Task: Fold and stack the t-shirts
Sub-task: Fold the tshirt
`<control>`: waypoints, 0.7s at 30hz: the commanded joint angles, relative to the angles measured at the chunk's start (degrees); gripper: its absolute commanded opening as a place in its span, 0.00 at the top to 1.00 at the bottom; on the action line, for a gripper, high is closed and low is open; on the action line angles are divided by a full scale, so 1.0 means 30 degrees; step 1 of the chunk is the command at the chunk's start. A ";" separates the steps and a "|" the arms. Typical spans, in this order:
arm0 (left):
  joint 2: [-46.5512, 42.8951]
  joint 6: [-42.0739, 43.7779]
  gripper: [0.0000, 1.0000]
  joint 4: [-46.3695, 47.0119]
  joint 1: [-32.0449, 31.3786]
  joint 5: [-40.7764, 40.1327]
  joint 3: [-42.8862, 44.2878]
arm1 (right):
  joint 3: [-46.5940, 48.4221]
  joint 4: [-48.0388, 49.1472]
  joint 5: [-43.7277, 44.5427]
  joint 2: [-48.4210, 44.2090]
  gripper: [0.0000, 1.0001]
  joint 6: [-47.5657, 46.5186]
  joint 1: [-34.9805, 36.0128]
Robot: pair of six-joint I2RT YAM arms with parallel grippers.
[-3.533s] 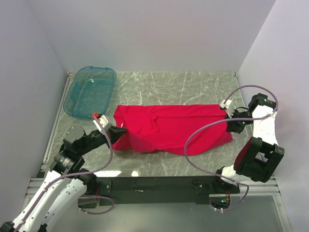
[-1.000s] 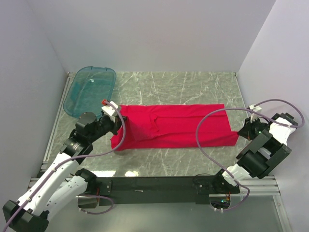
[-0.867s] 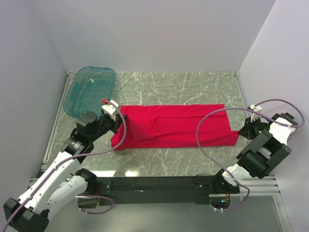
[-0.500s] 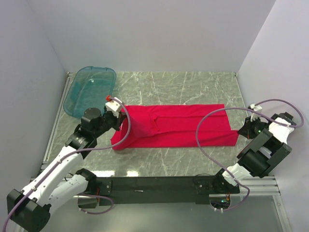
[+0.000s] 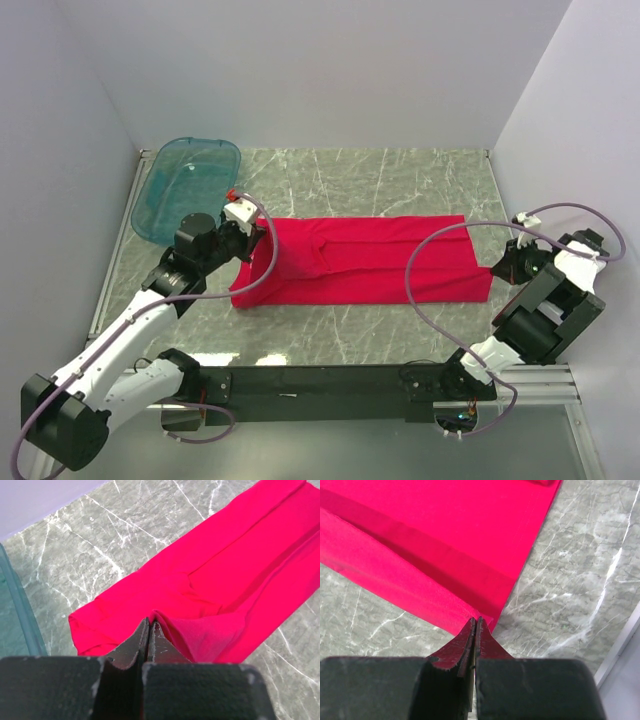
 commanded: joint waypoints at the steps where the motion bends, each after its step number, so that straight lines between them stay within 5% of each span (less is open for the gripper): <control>1: 0.0221 0.0670 1.00 0.0861 0.0154 0.0220 0.1065 | -0.0146 0.0692 0.0131 0.0107 1.00 0.0298 0.0132; 21: 0.1772 0.0817 1.00 0.1154 0.0945 0.0952 0.1475 | -0.0820 0.3387 0.2269 0.0516 1.00 0.3081 0.1304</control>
